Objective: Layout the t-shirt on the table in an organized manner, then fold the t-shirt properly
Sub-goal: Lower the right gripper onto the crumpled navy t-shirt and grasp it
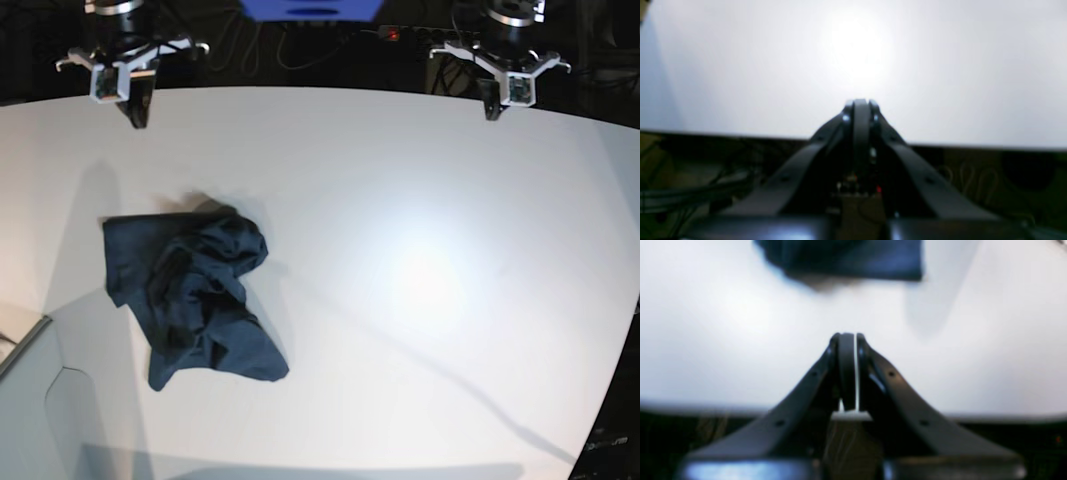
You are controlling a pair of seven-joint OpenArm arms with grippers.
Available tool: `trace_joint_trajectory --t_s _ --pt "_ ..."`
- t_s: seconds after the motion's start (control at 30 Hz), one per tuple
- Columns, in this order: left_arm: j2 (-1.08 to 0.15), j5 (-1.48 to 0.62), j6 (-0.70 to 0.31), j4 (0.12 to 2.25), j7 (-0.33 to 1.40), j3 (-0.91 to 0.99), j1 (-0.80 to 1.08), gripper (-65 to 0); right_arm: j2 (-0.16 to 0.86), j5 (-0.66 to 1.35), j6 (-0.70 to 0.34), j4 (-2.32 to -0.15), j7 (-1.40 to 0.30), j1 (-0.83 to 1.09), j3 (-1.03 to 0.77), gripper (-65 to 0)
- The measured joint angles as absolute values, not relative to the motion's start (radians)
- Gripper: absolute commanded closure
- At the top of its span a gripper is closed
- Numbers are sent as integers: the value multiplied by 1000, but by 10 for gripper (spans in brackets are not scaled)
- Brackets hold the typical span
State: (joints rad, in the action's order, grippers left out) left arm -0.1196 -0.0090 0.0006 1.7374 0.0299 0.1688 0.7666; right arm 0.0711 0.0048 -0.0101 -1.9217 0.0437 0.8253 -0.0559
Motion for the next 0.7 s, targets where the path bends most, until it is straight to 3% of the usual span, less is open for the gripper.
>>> trace_joint_trajectory --t_s 0.17,0.27,0.4,0.47,0.7 --pt "-117 -9 -2 1779 23 167 714 -166 74 4 -11 -1976 -204 640 -7 0" --pt "-115 -9 -2 1780 26 164 703 -245 77 4 -11 -1986 -321 532 23 -81" --pt "-116 -9 -3 1776 26 163 682 -259 80 4 -11 -1980 -489 404 71 -228" --pt "-115 -9 -3 1776 26 163 670 -261 83 5 -12 -1971 -539 338 93 -272" --pt "-115 -9 -3 1767 27 165 646 -262 89 2 -11 -1836 -569 178 114 -291"
